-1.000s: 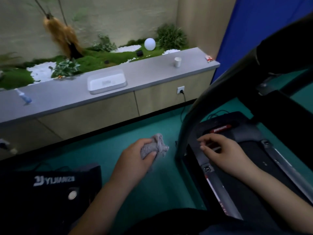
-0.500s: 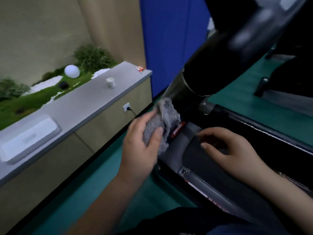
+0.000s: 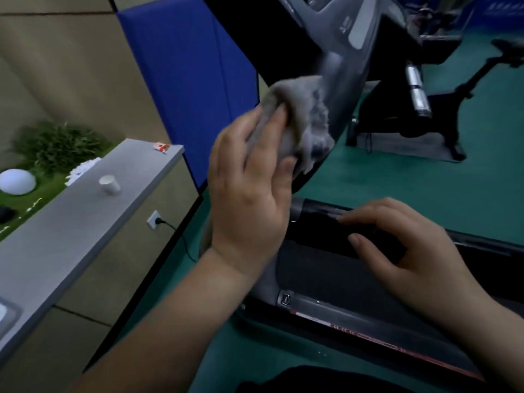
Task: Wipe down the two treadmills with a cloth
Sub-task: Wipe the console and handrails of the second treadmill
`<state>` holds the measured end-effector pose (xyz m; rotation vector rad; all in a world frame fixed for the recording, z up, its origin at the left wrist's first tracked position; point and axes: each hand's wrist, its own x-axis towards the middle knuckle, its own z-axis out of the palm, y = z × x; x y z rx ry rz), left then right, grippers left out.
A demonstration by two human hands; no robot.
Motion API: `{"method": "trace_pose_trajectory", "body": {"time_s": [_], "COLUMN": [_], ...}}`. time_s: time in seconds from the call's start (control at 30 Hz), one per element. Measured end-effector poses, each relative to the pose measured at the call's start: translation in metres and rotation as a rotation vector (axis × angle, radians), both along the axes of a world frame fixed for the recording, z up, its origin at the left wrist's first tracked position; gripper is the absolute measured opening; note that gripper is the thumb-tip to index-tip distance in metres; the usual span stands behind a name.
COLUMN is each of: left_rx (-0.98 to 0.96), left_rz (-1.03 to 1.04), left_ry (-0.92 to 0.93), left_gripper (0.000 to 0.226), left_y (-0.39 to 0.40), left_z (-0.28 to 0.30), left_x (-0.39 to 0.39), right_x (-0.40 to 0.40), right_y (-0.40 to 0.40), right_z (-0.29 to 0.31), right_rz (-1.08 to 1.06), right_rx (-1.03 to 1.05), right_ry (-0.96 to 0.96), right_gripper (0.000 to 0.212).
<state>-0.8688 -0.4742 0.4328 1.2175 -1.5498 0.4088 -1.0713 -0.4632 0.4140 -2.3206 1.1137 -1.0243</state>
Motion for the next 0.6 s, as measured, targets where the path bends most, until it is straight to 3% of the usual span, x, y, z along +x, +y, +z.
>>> {"method": "trace_pose_trajectory", "body": {"time_s": [0.17, 0.33, 0.47, 0.6], "left_rx": [0.087, -0.033, -0.056, 0.153], "left_rz": [-0.012, 0.031, -0.015, -0.107], "left_ry": [-0.159, -0.217, -0.113, -0.202], "left_gripper": [0.038, 0.029, 0.031, 0.033], "left_y": [-0.028, 0.008, 0.03, 0.012], "left_z": [0.05, -0.016, -0.047, -0.053], "left_x": [-0.003, -0.003, -0.004, -0.055], "right_x": [-0.009, -0.018, -0.036, -0.056], "right_y": [-0.004, -0.006, -0.009, -0.016], "right_z": [-0.002, -0.003, -0.005, -0.004], "right_rz": [-0.069, -0.075, -0.12, -0.205], "right_rx": [0.011, -0.011, -0.033, -0.078], "right_ry": [0.022, 0.004, 0.021, 0.121], "right_gripper": [0.021, 0.019, 0.019, 0.02]}}
